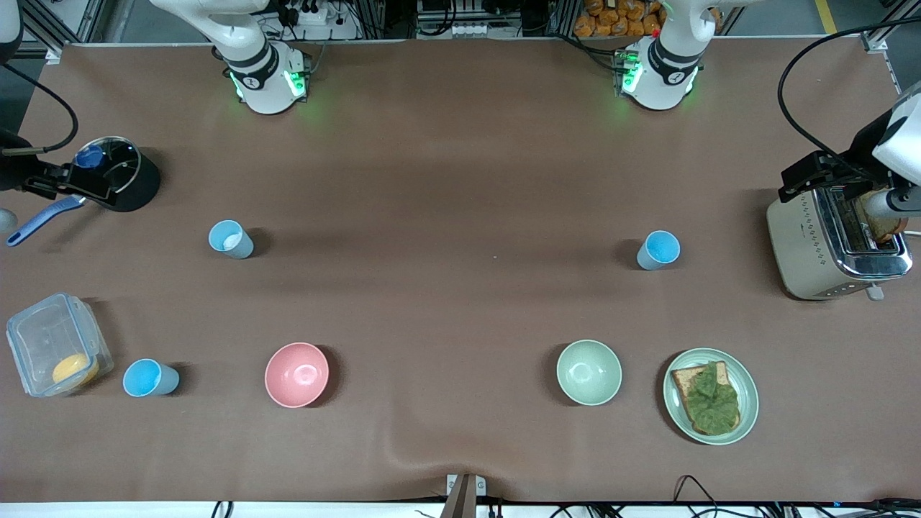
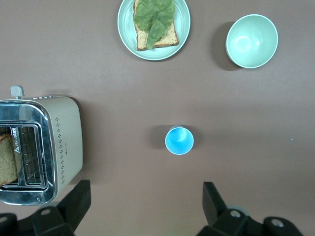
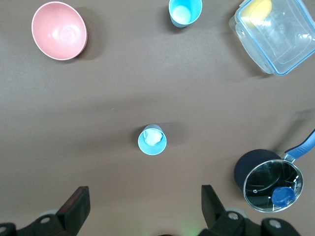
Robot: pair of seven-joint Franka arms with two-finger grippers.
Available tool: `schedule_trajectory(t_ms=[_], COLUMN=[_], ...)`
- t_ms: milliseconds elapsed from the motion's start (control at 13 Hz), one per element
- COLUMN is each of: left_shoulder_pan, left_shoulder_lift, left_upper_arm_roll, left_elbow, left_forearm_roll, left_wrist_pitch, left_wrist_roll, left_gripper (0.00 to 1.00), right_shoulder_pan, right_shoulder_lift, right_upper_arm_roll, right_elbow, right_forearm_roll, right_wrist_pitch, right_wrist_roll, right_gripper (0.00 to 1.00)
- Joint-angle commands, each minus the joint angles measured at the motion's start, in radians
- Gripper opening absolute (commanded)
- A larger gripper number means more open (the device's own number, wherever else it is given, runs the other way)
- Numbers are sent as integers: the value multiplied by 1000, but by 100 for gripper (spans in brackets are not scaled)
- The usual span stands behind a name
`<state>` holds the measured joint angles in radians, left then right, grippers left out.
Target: Stack blue cups with both arms
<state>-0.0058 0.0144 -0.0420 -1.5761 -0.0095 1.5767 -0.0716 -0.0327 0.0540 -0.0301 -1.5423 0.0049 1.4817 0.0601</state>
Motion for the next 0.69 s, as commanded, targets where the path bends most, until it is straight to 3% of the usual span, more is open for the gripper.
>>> schedule_trajectory(t_ms=[0,615], left_shoulder_pan=[-2,3], left_shoulder_lift=[-7,1], left_upper_arm_roll=[-6,1], left_elbow=[11,13], left_forearm_roll=[32,32], left_wrist_pitch=[-12,-9], left_wrist_roll=[-2,-2], left_gripper=[100,100], right_shoulder_pan=[-12,-12], right_shoulder_lift=[-14,-14], right_upper_arm_roll=[7,7], right_elbow=[-15,-15], right_forearm_roll=[-5,-5], right_wrist_pitch=[-1,-3], right_wrist_roll=[-14,-14], right_gripper=[100,100])
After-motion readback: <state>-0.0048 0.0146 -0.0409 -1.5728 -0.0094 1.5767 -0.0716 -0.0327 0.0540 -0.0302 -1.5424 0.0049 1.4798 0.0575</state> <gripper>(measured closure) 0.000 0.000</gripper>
